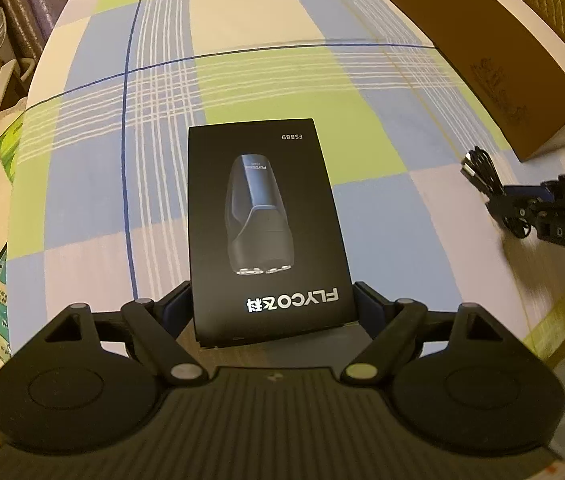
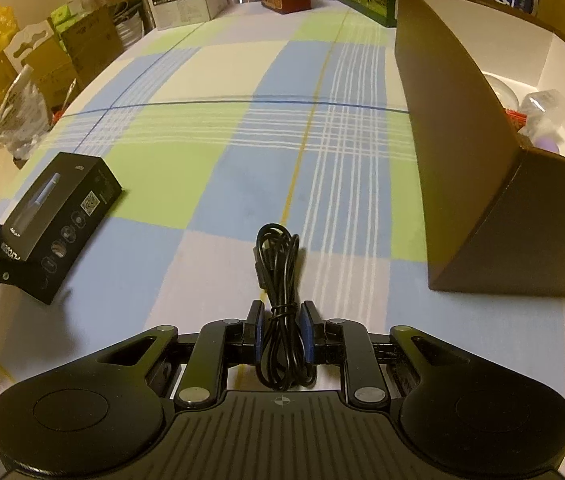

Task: Organize objects
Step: 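Carry the shaver box and cable over the cardboard box with both tools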

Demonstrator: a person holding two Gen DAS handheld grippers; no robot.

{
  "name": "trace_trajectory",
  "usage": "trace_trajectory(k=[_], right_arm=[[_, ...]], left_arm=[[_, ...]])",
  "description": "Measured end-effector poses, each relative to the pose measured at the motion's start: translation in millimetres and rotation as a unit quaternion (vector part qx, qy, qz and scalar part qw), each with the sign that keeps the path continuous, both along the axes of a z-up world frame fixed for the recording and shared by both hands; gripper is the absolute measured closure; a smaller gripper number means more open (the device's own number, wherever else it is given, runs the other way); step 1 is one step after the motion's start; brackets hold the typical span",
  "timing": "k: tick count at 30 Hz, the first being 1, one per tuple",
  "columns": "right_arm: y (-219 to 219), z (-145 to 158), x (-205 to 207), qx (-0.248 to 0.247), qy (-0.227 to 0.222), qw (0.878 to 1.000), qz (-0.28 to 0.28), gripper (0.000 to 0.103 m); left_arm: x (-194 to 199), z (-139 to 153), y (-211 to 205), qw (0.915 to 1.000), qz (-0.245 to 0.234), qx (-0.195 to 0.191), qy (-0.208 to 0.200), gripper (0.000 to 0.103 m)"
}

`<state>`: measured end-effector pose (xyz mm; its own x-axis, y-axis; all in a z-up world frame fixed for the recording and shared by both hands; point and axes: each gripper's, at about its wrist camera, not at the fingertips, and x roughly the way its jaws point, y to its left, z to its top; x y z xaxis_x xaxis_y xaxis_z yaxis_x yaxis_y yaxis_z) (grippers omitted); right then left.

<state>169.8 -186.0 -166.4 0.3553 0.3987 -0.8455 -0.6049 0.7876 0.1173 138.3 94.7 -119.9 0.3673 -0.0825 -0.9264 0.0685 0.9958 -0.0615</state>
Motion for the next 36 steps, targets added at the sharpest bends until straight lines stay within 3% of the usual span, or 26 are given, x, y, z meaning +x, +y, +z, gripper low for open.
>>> trace_trajectory(k=[3, 8, 11, 16, 20, 26, 36], right_arm=[[1.2, -0.2, 1.5, 0.005, -0.005, 1.0, -0.003, 0.086], [5.3, -1.3, 4.0, 0.003, -0.018, 1.0, 0.004, 0.084], [7.7, -1.8, 5.0, -0.001, -0.024, 1.0, 0.005, 0.084], [11.3, -2.3, 0.3, -0.014, -0.038, 0.999, 0.017, 0.084], [10.3, -2.5, -2.2, -0.017, -0.039, 0.999, 0.018, 0.09], [6.7, -0.4, -2.6, -0.01, -0.023, 1.0, 0.012, 0.091], [-4.1, 21.0, -2.9, 0.043, -0.009, 0.999, -0.011, 0.091]], left_arm=[[3.5, -0.2, -2.0, 0.9999, 0.013, -0.001, -0.008, 0.013], [18.2, -6.9, -9.6, 0.9994, 0.027, 0.015, -0.013, 0.013], [27.3, -10.5, -10.5, 0.9989, 0.035, 0.025, -0.014, 0.015], [34.1, -12.8, -16.7, 0.9983, 0.038, 0.041, -0.016, 0.027], [31.8, -12.7, -24.1, 0.9984, 0.029, 0.046, -0.018, 0.027], [27.2, -11.5, -37.7, 0.9989, 0.009, 0.043, -0.016, 0.027], [24.5, 4.0, -54.7, 0.999, -0.013, 0.031, -0.031, 0.027]])
